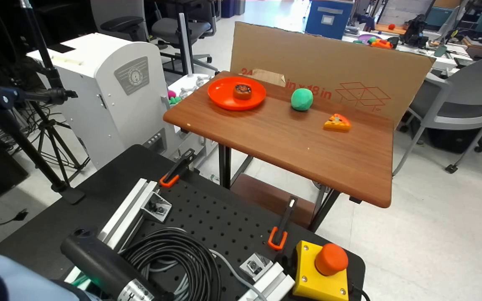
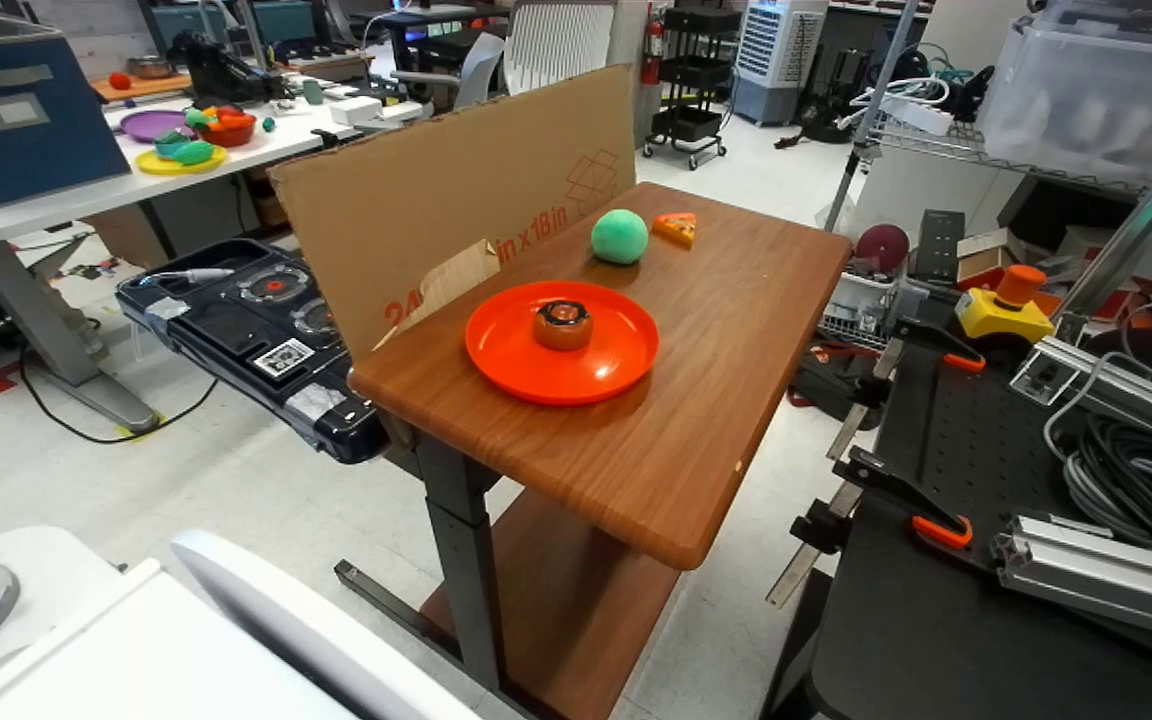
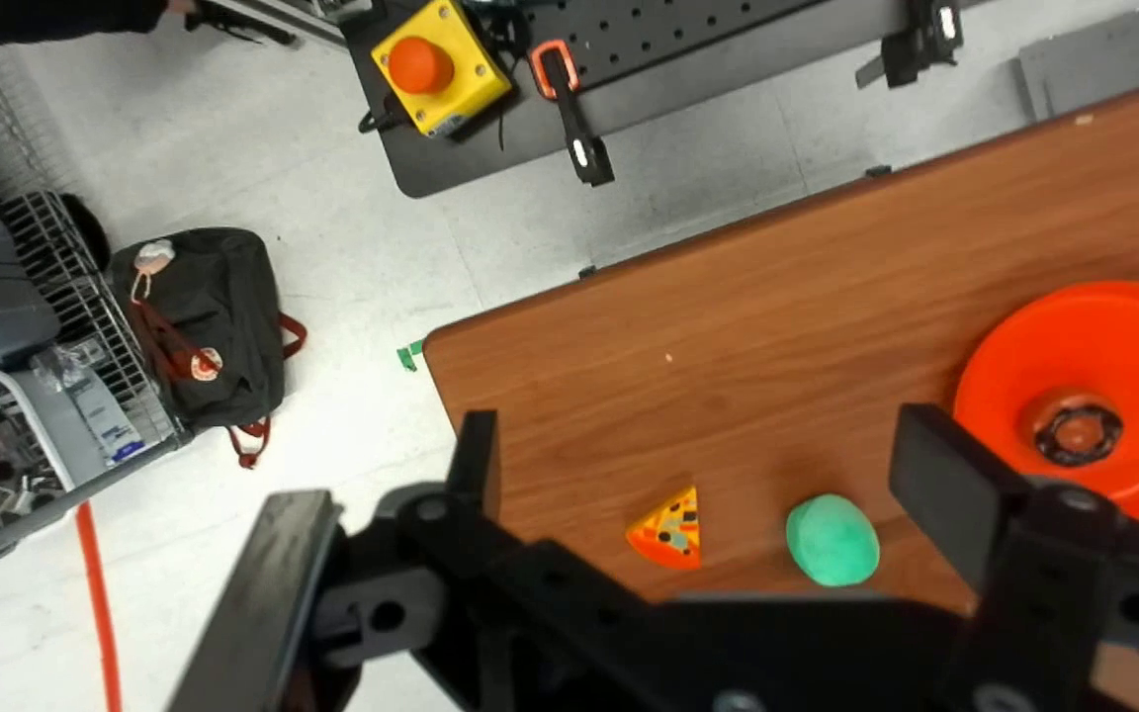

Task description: Move the green plushie closer to you

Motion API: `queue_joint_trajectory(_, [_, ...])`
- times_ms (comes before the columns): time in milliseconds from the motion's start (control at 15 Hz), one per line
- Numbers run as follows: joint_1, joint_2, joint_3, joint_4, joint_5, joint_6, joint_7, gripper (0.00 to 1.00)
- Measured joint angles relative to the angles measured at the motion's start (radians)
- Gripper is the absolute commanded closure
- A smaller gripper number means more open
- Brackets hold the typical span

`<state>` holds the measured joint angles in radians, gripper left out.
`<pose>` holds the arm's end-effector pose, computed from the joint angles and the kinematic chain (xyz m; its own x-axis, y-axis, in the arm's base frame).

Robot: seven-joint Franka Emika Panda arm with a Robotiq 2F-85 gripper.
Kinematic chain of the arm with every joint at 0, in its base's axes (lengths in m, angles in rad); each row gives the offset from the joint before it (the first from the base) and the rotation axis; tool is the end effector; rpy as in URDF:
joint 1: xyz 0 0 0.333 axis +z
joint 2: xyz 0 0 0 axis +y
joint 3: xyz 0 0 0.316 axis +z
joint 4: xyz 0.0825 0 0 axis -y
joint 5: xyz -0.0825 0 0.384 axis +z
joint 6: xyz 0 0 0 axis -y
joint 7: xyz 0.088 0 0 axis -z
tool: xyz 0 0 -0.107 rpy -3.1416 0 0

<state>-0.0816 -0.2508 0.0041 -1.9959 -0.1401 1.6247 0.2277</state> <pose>0.4662 -0.0503 0.5584 0.9528 -0.2911 -0.0863 -0.2748 -0.9477 0.1622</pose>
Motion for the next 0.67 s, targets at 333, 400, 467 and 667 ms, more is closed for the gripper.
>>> queue_joint_trajectory(333, [0.000,0.264,-0.011,0.208,0.037,0.094,0.157,0.00])
queue_joint_trajectory(400, [0.000,0.306,-0.012,0.241,0.044,0.109,0.188,0.00])
queue_joint_trajectory(467, [0.002,0.346,-0.012,0.270,0.054,0.132,0.218,0.00])
queue_joint_trajectory(667, [0.010,0.454,-0.014,0.336,0.091,0.215,0.295,0.00])
